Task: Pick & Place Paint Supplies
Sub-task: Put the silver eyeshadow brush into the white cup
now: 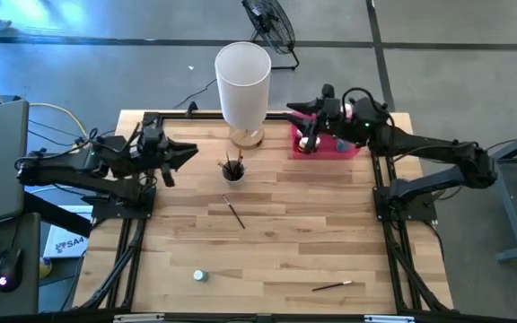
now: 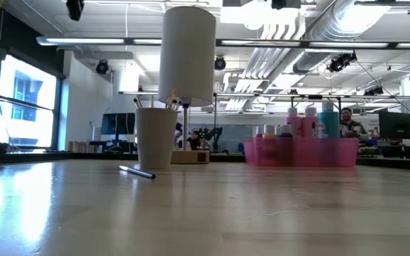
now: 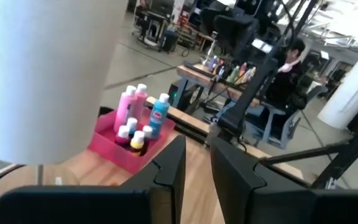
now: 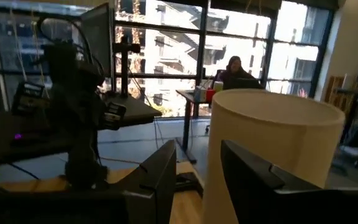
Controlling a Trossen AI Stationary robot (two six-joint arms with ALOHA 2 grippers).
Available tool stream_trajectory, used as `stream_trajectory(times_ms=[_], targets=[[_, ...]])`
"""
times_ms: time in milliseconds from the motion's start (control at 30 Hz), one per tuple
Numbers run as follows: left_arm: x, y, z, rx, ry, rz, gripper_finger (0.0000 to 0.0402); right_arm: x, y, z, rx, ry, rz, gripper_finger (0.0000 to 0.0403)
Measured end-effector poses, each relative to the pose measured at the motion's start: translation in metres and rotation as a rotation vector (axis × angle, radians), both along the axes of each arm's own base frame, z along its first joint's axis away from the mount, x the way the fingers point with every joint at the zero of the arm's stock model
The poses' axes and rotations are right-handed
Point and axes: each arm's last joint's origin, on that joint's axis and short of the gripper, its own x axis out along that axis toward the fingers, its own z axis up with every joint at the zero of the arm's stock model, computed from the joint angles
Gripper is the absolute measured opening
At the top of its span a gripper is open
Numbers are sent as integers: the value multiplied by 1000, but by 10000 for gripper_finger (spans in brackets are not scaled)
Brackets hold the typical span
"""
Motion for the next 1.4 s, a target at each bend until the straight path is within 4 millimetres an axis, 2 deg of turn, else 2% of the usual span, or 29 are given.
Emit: stream_trajectory(times_ms=[200,367,533,633,867,1167,1400], targets=[[-16,1,4,14,-33,0,74,-17,16,8,285,-63,13,121],[-21,1,5,113,-19,4,74,-35,45,13,576,-75,137,121],[-21,1,5,184,8,8,74,-37,74,4,869,-2,212,121],[-21,1,5,188,18,12,74,-33,89,-1,969,37,255,121],[-19,-1,0,194,58,-81,74,-27,111,-10,963,127,313,121],[-19,-1,0,182,57,-78,74,-31,110,-6,776,114,268,121],[-10,-2,-10,39,115,-81,74,-36,109,-2,591,125,258,121]])
